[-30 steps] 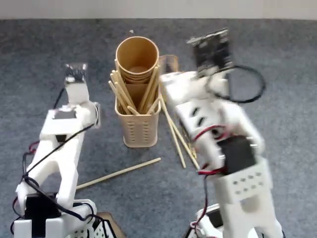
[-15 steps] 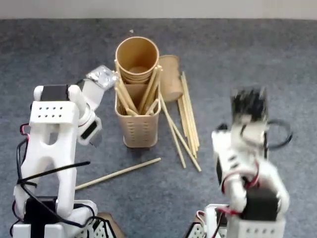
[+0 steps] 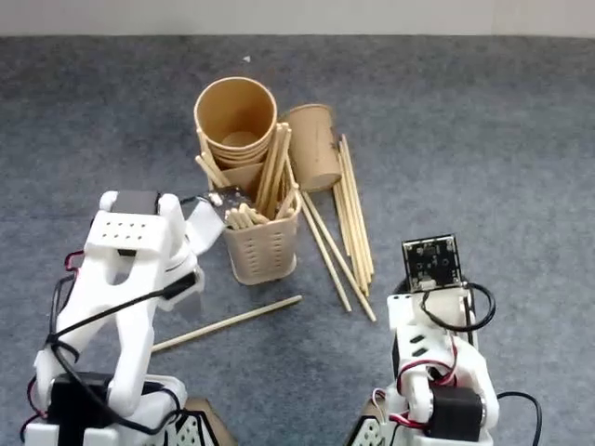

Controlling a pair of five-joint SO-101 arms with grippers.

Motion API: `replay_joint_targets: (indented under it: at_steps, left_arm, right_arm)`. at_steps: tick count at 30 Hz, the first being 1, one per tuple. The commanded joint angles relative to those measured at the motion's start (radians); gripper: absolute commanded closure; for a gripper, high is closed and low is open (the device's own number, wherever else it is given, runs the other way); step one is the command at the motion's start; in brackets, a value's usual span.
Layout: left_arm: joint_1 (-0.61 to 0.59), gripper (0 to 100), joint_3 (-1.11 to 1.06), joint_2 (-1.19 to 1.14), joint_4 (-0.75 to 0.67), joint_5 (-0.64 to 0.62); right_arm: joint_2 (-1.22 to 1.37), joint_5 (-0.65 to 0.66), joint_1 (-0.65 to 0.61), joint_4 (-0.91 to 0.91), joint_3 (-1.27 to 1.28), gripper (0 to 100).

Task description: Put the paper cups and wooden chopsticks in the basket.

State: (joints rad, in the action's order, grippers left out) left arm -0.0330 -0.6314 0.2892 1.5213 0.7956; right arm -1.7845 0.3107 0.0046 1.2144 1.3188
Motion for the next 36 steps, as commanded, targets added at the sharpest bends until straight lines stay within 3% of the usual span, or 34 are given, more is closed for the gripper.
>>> replay_joint_targets:
  at_steps: [1,7,13,18,21,26,33,36]
  left_arm:
    - [-0.084,80,0.088,0.007,-0.008,-0.021]
    - [-0.189,80,0.358,0.007,-0.126,-0.224]
    - [-0.196,80,0.593,0.008,-0.117,-0.327]
    - [-0.193,80,0.725,0.008,0.083,-0.318]
    - [-0.196,81,0.776,0.013,0.267,-0.222]
    - [-0.243,87,0.602,0.196,0.273,-0.032]
    - [-0.251,87,0.019,0.665,0.265,0.199]
    - [-0.251,87,-0.182,0.816,0.186,0.226]
  right_arm:
    - [0.035,0.008,0.007,-0.045,0.001,81.6]
    - [0.042,0.006,-0.039,-0.051,0.002,81.6]
    - [0.044,0.006,-0.039,-0.051,0.002,81.6]
    - [0.045,0.006,-0.039,-0.051,0.004,81.6]
    - [0.045,0.006,-0.036,-0.051,0.004,81.6]
    - [0.045,0.006,-0.036,-0.056,0.016,81.6]
    - [0.036,0.006,-0.036,-0.094,0.124,81.6]
    - [0.036,0.006,-0.036,-0.094,0.128,81.6]
